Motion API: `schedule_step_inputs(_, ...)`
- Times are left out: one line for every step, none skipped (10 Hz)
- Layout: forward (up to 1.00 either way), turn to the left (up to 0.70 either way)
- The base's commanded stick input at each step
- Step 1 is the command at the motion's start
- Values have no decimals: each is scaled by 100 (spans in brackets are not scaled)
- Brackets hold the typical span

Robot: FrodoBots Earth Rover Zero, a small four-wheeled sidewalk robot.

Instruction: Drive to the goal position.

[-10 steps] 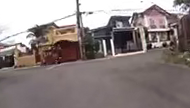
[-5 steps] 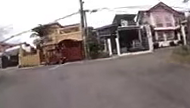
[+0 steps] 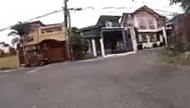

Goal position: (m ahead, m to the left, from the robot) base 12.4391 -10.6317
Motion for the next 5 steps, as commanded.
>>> schedule_step_inputs(85, -13)
schedule_step_inputs(85, 9)
schedule_step_inputs(85, 9)
schedule_step_inputs(85, 9)
schedule_step_inputs(85, 9)
